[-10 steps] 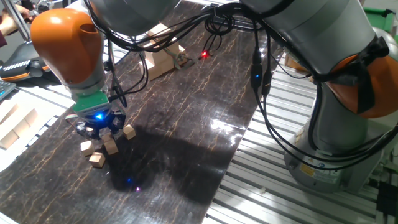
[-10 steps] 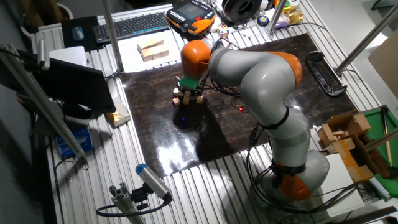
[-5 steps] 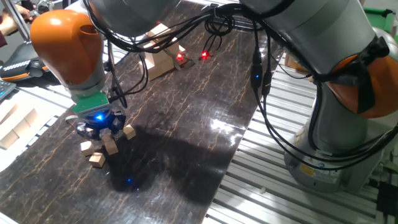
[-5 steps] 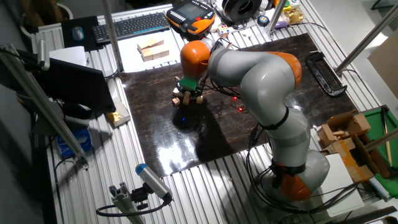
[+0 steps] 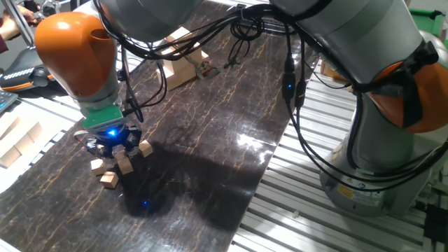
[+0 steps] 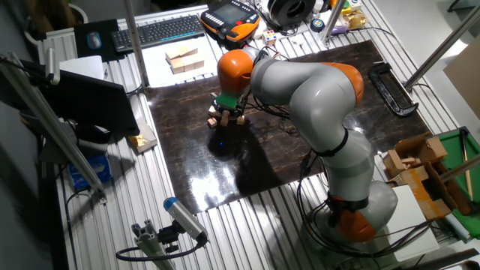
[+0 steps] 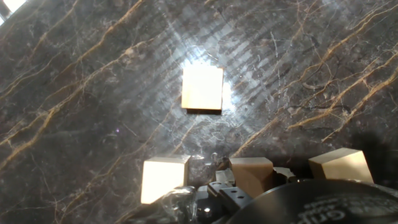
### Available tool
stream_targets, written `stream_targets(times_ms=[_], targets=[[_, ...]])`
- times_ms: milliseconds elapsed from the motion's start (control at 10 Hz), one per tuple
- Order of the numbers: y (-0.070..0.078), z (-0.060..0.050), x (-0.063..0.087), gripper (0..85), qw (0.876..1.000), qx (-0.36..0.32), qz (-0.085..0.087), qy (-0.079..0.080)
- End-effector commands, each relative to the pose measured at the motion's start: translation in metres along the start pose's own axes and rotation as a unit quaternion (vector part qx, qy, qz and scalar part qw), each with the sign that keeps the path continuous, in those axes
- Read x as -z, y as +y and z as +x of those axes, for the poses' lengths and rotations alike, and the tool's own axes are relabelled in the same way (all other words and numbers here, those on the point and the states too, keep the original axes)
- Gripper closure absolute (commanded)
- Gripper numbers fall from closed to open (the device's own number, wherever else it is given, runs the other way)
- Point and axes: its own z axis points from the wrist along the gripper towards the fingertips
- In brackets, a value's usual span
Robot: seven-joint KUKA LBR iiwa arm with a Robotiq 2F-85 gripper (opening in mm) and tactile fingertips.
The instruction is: Stack the blocks into a pyramid shape
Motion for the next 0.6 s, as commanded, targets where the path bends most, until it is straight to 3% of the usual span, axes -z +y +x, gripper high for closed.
stream_targets(times_ms=[0,100,300,400,500], targets=[[-0.0001,0.0000,-0.0001,83.7,1.000,0.002,0.001,0.001],[-0.0001,0.0001,0.0000,75.3,1.000,0.002,0.001,0.000],[-0.0001,0.0002,-0.0001,47.0,1.000,0.000,0.002,-0.003],[-0.0001,0.0001,-0.0002,40.0,1.000,-0.001,0.002,-0.005],[-0.0002,0.0001,-0.0002,40.0,1.000,0.000,0.002,-0.005]])
